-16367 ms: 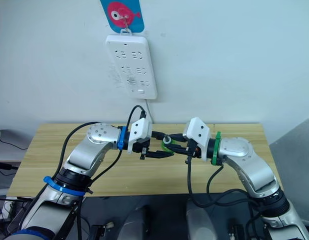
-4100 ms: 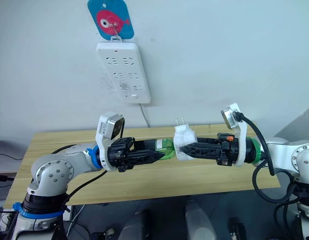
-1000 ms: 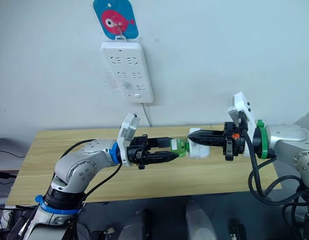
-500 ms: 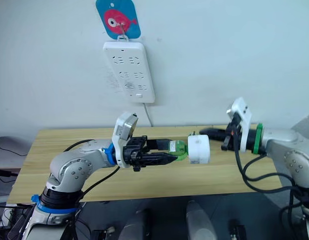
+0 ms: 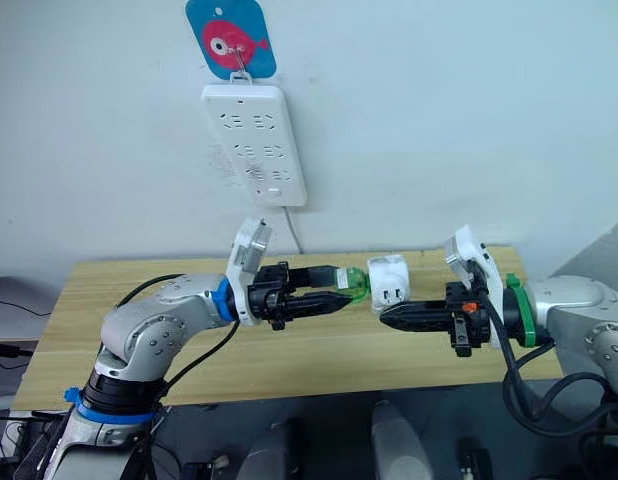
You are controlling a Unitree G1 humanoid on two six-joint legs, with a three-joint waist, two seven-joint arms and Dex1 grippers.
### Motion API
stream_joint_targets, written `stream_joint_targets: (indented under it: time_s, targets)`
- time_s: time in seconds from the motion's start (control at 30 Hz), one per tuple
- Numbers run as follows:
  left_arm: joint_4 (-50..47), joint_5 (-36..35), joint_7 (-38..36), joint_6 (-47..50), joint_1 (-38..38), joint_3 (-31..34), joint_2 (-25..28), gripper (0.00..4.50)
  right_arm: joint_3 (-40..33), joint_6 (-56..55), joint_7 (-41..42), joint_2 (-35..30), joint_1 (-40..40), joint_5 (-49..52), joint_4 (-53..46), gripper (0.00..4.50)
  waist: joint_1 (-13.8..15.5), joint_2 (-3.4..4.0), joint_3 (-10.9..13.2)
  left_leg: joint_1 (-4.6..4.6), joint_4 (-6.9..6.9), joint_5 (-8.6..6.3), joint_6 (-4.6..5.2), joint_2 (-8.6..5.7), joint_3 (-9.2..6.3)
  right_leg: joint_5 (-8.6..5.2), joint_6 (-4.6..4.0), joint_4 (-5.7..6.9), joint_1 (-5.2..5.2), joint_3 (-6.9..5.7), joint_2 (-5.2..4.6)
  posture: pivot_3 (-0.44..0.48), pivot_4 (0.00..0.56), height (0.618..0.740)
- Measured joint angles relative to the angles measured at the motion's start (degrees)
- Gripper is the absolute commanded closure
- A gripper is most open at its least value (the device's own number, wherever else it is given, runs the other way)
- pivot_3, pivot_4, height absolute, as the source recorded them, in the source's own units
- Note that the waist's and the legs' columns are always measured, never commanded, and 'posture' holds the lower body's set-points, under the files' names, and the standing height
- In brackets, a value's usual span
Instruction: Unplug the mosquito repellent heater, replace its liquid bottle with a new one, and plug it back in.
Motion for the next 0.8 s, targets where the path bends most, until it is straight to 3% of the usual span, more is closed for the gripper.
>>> stream_joint_targets:
  time_s: [0.3, 0.8]
  targets:
    - [-0.6, 4.8, -4.4, -5.1, 1.8, -2.8, 1.3, 2.21, -0.9, 1.0, -7.1, 3.5, -4.3, 4.4, 4.0, 4.5, 0.0, 0.0, 0.0, -0.01, -0.01, 0.0, 0.0, 0.01, 0.0, 0.0, 0.0, 0.0, 0.0, 0.0, 0.0, -0.263, 0.239, 0.74]
    - [-1.8, 9.8, -7.8, -10.6, 2.6, -5.5, 2.6, 2.21, -0.4, 2.5, -9.2, 4.4, -5.8, 4.0, 6.7, 4.5, 0.0, 0.0, 0.0, 0.0, -0.01, 0.0, 0.01, 0.0, 0.0, 0.0, 0.0, 0.01, 0.0, 0.01, 0.0, -0.264, 0.246, 0.74]
